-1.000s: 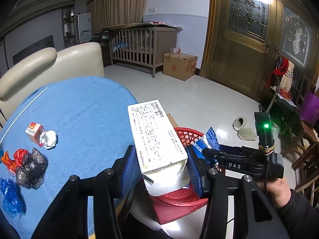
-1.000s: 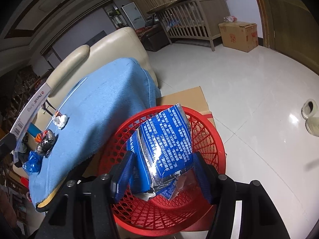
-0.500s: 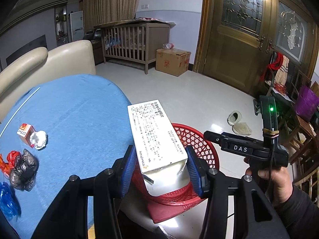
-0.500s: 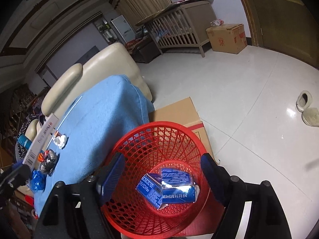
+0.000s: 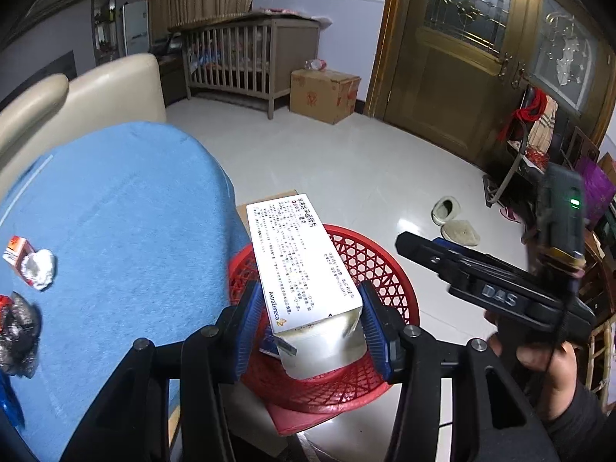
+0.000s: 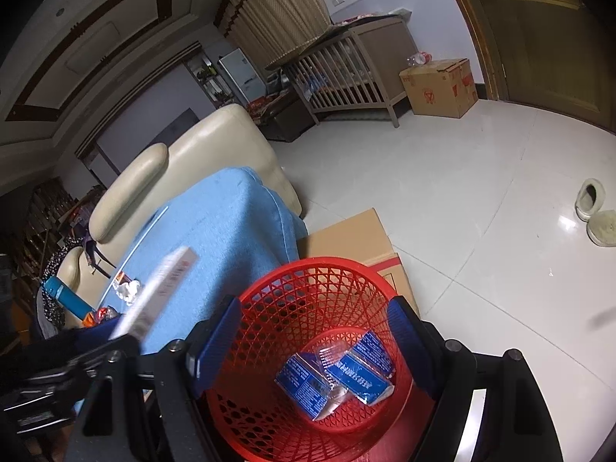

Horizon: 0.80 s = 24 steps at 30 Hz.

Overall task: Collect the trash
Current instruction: 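Lower the white medicine box into the wastebasket and open the left tool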

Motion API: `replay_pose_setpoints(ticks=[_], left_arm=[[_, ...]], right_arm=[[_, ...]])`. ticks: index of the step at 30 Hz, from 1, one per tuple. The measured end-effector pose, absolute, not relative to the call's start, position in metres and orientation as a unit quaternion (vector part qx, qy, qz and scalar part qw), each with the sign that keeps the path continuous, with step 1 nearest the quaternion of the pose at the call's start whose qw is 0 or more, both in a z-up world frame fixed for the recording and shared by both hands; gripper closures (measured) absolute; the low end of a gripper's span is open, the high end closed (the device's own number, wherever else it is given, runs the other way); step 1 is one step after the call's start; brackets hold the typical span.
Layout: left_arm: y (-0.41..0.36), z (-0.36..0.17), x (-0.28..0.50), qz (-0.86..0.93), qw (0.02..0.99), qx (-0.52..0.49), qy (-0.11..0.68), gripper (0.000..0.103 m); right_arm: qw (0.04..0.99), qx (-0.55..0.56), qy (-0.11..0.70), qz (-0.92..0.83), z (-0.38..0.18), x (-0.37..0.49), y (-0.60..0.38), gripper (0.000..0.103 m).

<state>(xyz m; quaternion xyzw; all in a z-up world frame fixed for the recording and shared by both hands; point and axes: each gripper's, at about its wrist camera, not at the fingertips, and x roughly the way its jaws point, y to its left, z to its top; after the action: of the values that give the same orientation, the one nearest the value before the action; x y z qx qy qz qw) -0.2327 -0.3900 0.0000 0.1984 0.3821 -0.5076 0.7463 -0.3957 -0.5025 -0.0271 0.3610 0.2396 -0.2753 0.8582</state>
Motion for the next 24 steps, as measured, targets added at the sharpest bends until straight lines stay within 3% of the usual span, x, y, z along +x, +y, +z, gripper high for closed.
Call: replay_pose_setpoints(ticks=[3,7,24], left_arm=[[-0.398,-0.009,-0.230,-0.505,0.740,0.202,0.397,0.050],[-0.399,-0.013,-0.231,-0.490,0.744,0.225,0.394,0.033],[-0.293,0.007,-0.174,-0.392,0.818,0.170,0.385,0.031]], right_arm=[[0.857,0.363,0.235,-0.279,-0.027,-0.398,-0.504,0.022],[0.855,0.371,0.227,-0.283,-0.026,-0.403,-0.508,0.022],[0.871,0.359,0.242,-0.232,-0.014,-0.364,-0.478,0.022]])
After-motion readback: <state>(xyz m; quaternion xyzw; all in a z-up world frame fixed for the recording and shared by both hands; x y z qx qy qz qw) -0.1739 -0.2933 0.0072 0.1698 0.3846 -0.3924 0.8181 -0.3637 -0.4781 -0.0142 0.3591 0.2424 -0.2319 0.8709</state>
